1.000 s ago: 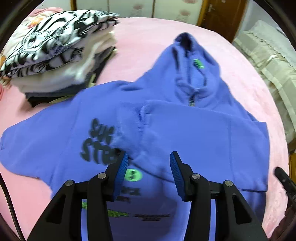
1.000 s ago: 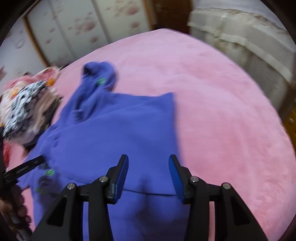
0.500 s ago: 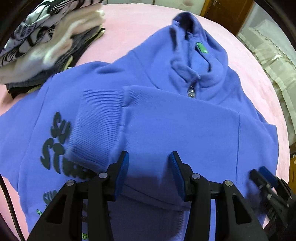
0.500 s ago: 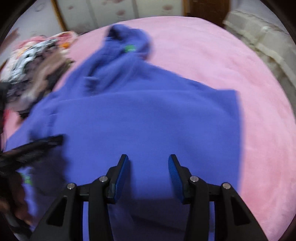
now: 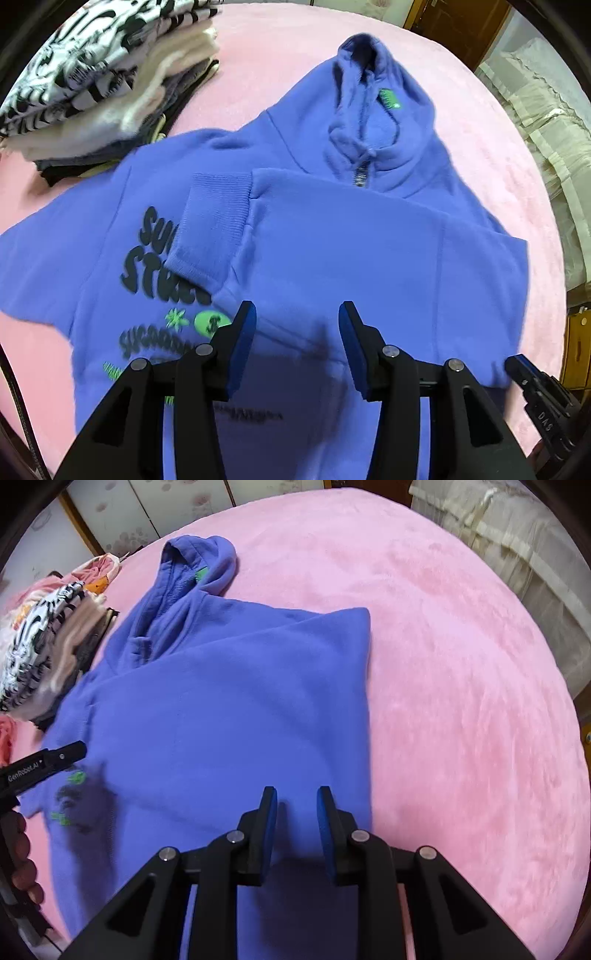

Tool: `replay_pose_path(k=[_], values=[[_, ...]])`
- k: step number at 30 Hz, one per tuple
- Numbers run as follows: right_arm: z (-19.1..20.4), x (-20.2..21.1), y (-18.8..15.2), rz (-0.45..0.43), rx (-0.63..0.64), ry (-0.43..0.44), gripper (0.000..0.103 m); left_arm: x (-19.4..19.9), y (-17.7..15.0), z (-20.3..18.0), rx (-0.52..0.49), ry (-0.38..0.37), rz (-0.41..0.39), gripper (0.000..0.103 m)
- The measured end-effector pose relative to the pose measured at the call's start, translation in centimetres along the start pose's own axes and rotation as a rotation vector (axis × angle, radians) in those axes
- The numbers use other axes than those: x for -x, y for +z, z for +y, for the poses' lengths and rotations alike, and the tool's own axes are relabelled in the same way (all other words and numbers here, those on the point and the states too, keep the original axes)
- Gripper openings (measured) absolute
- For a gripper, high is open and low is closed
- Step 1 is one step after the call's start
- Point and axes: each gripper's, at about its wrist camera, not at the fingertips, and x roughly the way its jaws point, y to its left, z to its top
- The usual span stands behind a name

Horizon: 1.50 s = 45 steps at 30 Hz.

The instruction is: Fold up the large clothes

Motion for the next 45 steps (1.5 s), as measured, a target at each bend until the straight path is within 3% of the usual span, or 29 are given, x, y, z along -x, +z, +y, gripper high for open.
replay_pose_path(k=[4,7,10,13,24,31,41,45], values=[[0.9,2.3,-0.2,0.03,0.034,0.027,0.023,3.7,-1.0,-0.8,-0.007,0.015,-0.017,0.054],[1.7,4.3,-0.3,0.055,0.06,0.061,0.025,6.4,-2.1,-1.4,-0.009,0.027,-0.024,0.054],[2.6,6.7,-0.6,0.062,0.1,0.083,0.034,9.3,-3.5,-1.5,0.002,0.041,-0.023,0.054],[3.5,8.6,-1.0,0.075,0.137,0.131,0.034,11.8,-4.7,-1.3,0.022,0.05,-0.026,0.055],[8.1,11.8,-3.2,0.082,0.274,0.164,0.034,16.7,-8.7,2.9,0.056,0.043,-0.011,0.059],[12.5,12.3,-4.2,0.065,0.215,0.109,0.034,16.6,-9.6,9.8,0.025,-0.004,0.027,0.059],[27.8,7.6,-6.3,0.076,0.236,0.143,0.034,13.3,-9.3,26.1,0.092,0.017,0.085,0.059],[33.9,4.7,-6.2,0.082,0.226,0.159,0.034,11.6,-8.5,32.3,0.141,-0.023,0.083,0.059]])
